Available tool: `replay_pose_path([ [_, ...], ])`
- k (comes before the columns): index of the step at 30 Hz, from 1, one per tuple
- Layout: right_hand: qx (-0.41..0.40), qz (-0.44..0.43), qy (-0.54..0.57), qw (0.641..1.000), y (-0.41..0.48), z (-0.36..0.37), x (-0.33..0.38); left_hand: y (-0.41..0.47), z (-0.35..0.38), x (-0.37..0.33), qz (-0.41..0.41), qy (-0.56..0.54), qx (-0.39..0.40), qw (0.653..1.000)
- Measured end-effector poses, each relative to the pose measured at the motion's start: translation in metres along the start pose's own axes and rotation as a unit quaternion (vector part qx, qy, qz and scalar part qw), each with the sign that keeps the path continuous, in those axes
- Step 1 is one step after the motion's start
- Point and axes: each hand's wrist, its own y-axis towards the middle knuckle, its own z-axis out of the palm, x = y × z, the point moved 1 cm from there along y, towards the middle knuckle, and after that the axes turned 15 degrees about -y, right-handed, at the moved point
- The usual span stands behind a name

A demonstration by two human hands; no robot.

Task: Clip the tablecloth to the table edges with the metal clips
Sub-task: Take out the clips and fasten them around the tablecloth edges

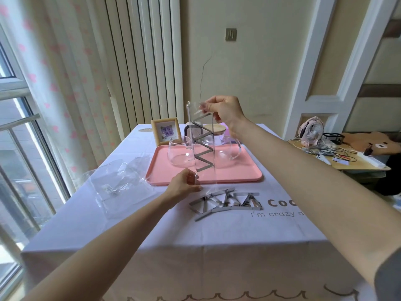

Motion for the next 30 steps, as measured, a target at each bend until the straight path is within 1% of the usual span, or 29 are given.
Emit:
replay_pose_path([
  [4, -0.003, -0.024, 0.008, 1.0, -0.002, -0.001, 0.004, -0.002, 0.001, -0.002, 0.007, 0.025, 0.003, 1.0],
  [7, -0.022, -0.036, -0.001, 0.999, 0.0, -0.003, 0.008, -0.001, 0.0, -0.004, 0.035, 0.08, -0.02, 0.996],
  [10, -0.029, -0.04, 0.001, 0.999, 0.001, -0.006, 0.01, -0.001, 0.0, -0.003, 0.034, 0.126, -0.011, 0.991],
  [16, -0.034, -0.03, 0.004, 0.999, 0.003, -0.008, 0.006, -0.002, -0.002, 0.007, 0.026, 0.118, 0.007, 0.993],
  [18, -0.033, -0.03, -0.001, 0.999, 0.004, -0.009, 0.005, -0.002, -0.001, 0.006, 0.012, 0.111, 0.025, 0.993],
  [20, -0.03, -0.029, -0.002, 0.999, 0.004, -0.008, 0.003, -0.004, 0.002, 0.001, -0.008, 0.092, 0.068, 0.993],
  [22, -0.027, -0.027, 0.0, 0.999, 0.004, -0.007, 0.002, -0.009, 0.004, -0.007, -0.024, 0.048, 0.114, 0.992],
  [25, -0.029, -0.03, 0.005, 0.999, 0.004, -0.007, 0.002, -0.013, 0.006, -0.013, -0.033, -0.023, 0.155, 0.987],
  [28, -0.025, -0.043, 0.02, 0.999, 0.004, -0.007, 0.003, -0.009, 0.008, -0.011, -0.032, -0.101, 0.132, 0.985],
  [30, -0.004, -0.05, 0.017, 0.999, 0.003, -0.007, 0.003, -0.007, 0.01, -0.01, -0.01, -0.114, 0.105, 0.988],
])
